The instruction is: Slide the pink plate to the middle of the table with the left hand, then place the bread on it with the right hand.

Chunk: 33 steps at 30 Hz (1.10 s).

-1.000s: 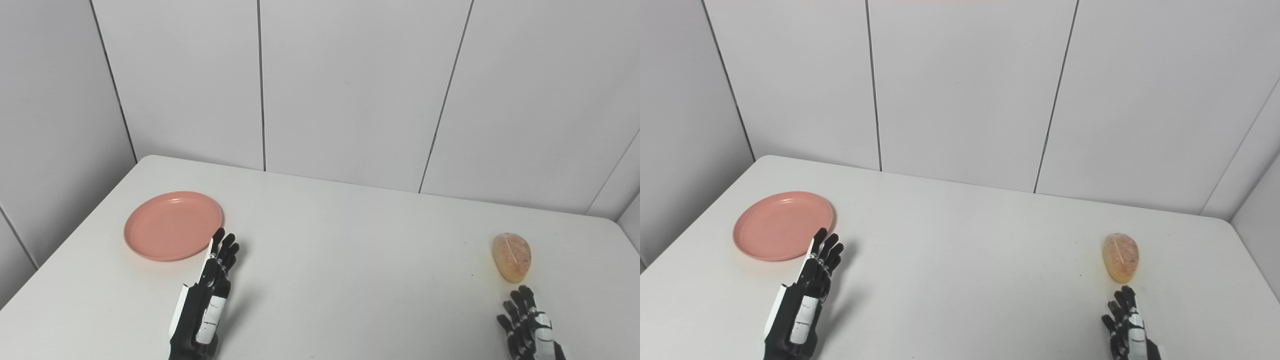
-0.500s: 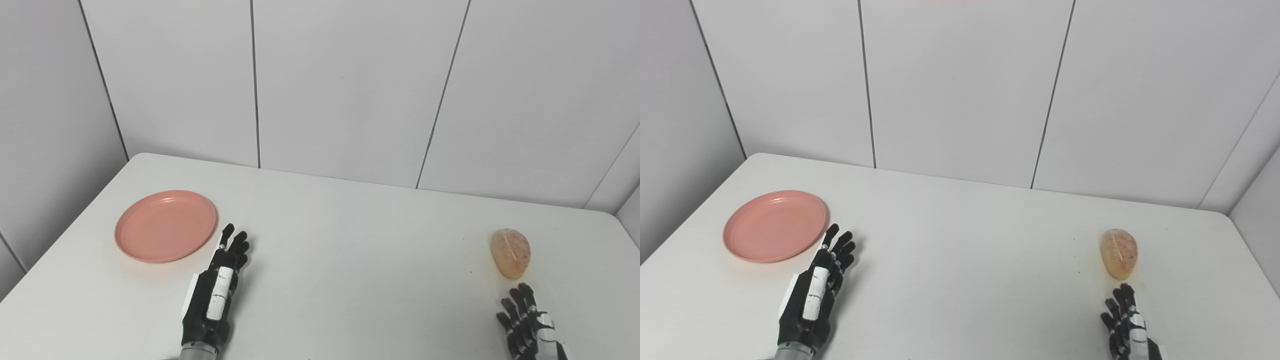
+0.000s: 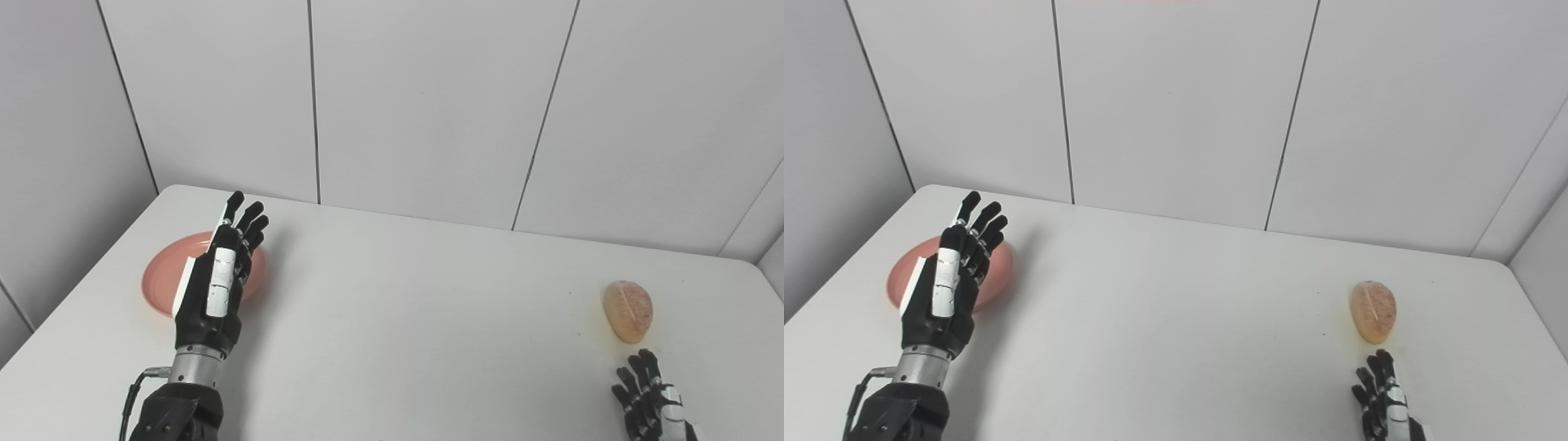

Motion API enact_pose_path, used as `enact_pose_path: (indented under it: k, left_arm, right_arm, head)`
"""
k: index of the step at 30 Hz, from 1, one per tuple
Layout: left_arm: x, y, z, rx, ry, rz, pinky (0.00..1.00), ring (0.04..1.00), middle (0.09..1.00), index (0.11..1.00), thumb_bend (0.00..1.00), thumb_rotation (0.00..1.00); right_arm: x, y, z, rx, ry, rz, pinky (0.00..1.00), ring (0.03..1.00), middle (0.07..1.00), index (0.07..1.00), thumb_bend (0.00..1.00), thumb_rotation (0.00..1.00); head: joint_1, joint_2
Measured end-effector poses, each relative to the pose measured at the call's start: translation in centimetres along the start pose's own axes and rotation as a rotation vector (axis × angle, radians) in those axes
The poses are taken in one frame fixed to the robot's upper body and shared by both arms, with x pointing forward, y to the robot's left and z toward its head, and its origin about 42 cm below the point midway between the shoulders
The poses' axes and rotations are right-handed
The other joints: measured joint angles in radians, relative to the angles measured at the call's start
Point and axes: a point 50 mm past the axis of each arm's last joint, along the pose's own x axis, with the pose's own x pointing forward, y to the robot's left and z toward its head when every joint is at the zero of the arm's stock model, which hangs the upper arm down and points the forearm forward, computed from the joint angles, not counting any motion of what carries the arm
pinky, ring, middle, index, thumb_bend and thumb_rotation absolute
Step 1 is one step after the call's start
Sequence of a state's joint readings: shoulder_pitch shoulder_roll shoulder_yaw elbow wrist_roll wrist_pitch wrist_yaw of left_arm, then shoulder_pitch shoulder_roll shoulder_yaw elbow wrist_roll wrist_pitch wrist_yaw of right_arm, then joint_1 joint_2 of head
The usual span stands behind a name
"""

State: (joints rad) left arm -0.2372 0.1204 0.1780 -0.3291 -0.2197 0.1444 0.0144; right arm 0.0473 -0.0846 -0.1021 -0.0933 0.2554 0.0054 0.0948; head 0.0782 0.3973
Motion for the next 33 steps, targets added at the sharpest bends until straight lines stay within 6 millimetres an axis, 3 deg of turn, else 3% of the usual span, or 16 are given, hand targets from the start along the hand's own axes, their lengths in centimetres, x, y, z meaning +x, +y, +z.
enact_pose_path:
  k: [5, 12, 22, 28, 33]
  left_arm:
    - [1.6, 0.7, 1.6, -0.025, -0.049, 0.008, 0.94, 0.944, 0.935, 0.96, 0.87, 0.9]
    - [4.4, 6.5, 2.0, 0.119, -0.041, 0.036, 0.82, 0.86, 0.869, 0.877, 0.9, 0.89]
    - [7.3, 9.9, 1.6, 0.157, -0.057, 0.075, 0.75, 0.825, 0.837, 0.86, 0.94, 0.87]
    - [8.6, 11.7, 2.6, 0.188, -0.081, 0.082, 0.82, 0.86, 0.847, 0.839, 0.9, 0.91]
    - [8.8, 13.1, 2.1, 0.169, -0.055, 0.115, 0.83, 0.875, 0.853, 0.849, 0.88, 0.95]
  right_arm:
    - [0.0, 0.2, 0.0, 0.0, -0.002, 0.007, 1.0, 0.97, 0.992, 0.999, 0.69, 1.0]
    - [0.0, 0.2, 0.0, -0.011, 0.0, 0.003, 1.0, 0.968, 0.99, 0.999, 0.69, 1.0]
    - [-0.1, 0.2, 0.0, -0.014, 0.0, 0.001, 1.0, 0.969, 0.993, 1.0, 0.7, 1.0]
    - [-0.1, 0.3, 0.0, -0.016, 0.0, 0.001, 1.0, 0.971, 0.989, 0.998, 0.71, 1.0]
    - [-0.1, 0.3, 0.0, -0.017, 0.001, 0.002, 1.0, 0.968, 0.988, 0.997, 0.71, 1.0]
  head:
    - [-0.002, 0.003]
    - [0.0, 0.005]
    - [0.002, 0.005]
    - [-0.003, 0.003]
    - [-0.005, 0.003]
